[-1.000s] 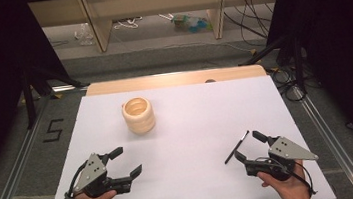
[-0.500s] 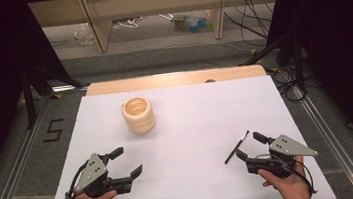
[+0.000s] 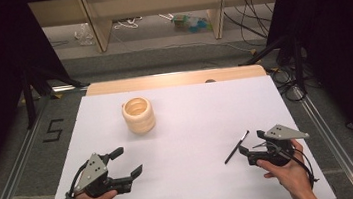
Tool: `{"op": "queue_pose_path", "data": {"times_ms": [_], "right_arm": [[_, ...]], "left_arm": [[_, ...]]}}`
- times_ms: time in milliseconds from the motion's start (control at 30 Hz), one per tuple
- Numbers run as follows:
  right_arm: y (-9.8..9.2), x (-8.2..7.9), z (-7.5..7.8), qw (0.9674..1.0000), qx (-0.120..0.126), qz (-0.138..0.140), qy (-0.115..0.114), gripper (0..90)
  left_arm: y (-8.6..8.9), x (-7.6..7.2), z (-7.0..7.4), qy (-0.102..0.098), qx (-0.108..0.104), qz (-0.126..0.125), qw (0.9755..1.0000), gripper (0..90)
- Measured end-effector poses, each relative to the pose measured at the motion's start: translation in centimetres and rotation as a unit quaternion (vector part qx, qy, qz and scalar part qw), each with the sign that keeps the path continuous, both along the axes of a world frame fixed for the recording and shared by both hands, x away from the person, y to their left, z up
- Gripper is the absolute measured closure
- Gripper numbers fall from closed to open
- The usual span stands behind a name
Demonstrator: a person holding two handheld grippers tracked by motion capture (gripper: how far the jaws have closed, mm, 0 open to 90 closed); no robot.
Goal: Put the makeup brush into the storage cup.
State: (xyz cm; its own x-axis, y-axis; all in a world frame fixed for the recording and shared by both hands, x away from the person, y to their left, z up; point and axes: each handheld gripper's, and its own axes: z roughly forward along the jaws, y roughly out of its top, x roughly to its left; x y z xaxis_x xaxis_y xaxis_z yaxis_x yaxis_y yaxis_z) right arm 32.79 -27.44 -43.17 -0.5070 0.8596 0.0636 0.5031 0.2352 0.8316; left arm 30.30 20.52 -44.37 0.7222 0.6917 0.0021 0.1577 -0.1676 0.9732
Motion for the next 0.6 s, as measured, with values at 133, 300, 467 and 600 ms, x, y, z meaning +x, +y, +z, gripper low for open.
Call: {"op": "queue_pose_path", "data": {"times_ms": [133, 300, 467, 600], "right_arm": [[0.1, 1.3, -0.1, 0.9995, -0.005, 0.001, 0.031, 15.7], [0.4, 2.5, -0.5, 0.9970, -0.044, 0.001, 0.063, 15.8], [1.0, 3.4, -0.8, 0.9922, -0.059, -0.008, 0.109, 15.9], [1.7, 4.5, -0.9, 0.9893, -0.076, -0.010, 0.124, 16.0]], "left_arm": [[0.0, 0.0, 0.0, 0.000, -0.002, 0.000, 1.0000, 15.8], [-0.1, 0.0, -0.1, 0.005, -0.001, 0.002, 1.0000, 15.9], [-0.1, 0.0, -0.1, 0.005, -0.001, 0.001, 1.0000, 15.8], [-0.1, 0.0, -0.1, 0.005, 0.000, 0.002, 1.0000, 15.8]]}}
